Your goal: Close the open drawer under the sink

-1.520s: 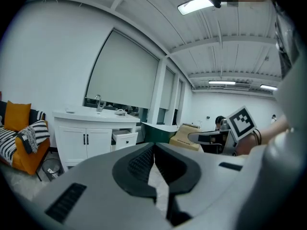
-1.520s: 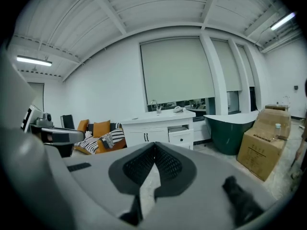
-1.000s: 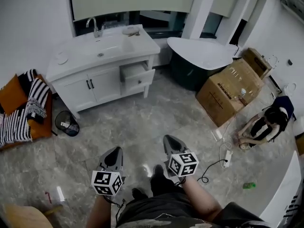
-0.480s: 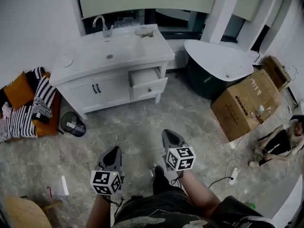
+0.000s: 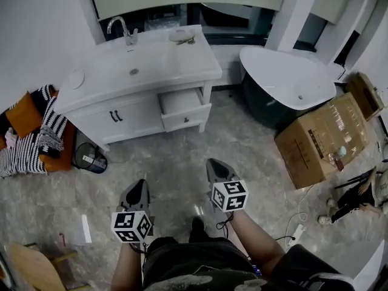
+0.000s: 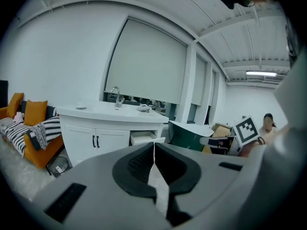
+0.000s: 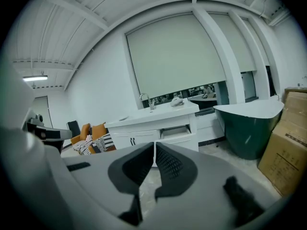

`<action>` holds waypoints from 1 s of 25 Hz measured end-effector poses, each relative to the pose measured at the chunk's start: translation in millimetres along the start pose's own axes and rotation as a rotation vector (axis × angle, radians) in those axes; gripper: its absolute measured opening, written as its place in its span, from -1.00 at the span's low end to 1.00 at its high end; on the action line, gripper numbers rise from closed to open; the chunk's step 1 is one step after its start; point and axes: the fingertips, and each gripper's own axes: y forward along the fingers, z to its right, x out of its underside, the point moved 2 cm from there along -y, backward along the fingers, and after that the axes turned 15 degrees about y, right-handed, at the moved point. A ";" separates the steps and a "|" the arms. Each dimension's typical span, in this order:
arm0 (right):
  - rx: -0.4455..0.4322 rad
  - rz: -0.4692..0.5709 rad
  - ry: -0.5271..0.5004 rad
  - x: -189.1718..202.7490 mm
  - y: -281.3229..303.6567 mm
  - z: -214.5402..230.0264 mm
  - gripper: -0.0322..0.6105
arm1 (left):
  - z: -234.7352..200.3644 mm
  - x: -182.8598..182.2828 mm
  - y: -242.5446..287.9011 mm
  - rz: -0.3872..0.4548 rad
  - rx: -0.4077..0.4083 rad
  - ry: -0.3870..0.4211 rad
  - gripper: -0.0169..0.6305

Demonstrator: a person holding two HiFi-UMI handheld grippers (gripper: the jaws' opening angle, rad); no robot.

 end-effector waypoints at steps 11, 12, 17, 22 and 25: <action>0.031 -0.029 0.028 -10.7 67.0 24.2 -0.81 | -11.7 2.1 71.3 -0.048 0.007 0.004 -0.90; 0.035 -0.032 0.024 -11.5 74.5 26.5 -0.81 | -16.1 3.3 81.0 -0.049 0.005 0.001 -0.90; 0.067 -0.047 0.024 -15.1 120.2 43.1 -0.81 | -39.1 5.9 135.7 -0.048 0.020 0.009 -0.90; 0.111 -0.069 0.052 -13.6 178.9 66.7 -0.81 | -64.9 15.8 197.6 -0.067 0.035 -0.020 -0.90; 0.127 -0.092 0.062 -7.7 216.7 78.0 -0.80 | -80.8 24.4 231.3 -0.091 0.040 -0.022 -0.90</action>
